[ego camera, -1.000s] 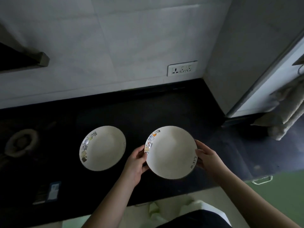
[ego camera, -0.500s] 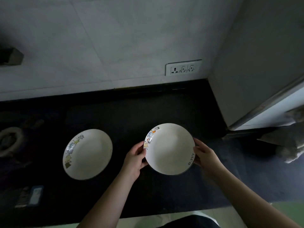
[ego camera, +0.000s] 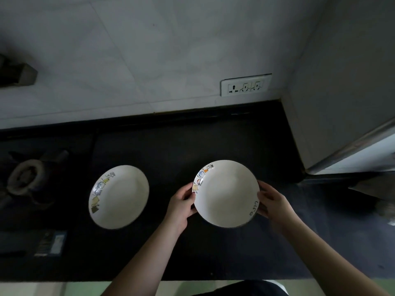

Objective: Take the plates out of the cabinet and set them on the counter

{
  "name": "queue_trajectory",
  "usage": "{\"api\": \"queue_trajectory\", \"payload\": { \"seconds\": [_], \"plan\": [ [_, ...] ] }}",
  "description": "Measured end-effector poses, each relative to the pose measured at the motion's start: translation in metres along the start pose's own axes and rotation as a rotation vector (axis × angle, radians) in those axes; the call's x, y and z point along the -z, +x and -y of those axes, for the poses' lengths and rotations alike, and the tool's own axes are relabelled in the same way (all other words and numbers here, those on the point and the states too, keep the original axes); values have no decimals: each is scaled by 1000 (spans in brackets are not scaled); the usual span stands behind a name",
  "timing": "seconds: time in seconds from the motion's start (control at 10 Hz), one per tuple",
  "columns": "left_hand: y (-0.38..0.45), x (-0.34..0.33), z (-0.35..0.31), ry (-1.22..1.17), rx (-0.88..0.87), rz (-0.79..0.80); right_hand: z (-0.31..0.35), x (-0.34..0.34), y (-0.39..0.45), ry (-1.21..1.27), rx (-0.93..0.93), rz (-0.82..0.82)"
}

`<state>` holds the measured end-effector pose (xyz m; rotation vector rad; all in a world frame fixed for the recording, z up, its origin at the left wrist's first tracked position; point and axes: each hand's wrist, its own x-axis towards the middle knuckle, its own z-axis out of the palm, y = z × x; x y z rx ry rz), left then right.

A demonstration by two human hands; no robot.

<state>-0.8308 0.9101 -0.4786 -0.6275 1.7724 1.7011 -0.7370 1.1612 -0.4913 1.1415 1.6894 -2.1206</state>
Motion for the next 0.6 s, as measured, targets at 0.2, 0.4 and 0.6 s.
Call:
{"api": "queue_trajectory", "payload": {
  "seconds": [0.2,0.4,0.6],
  "plan": [
    [-2,-3,-2,35,6,-18,-1,5,6,-41,28,-20],
    [-3,-4,-1,49,-26,-8,-1,5,9,-127,78,-61],
    [-6,0,-4,204,-61,-99,2,4,14,-230,132,-77]
  ]
}}
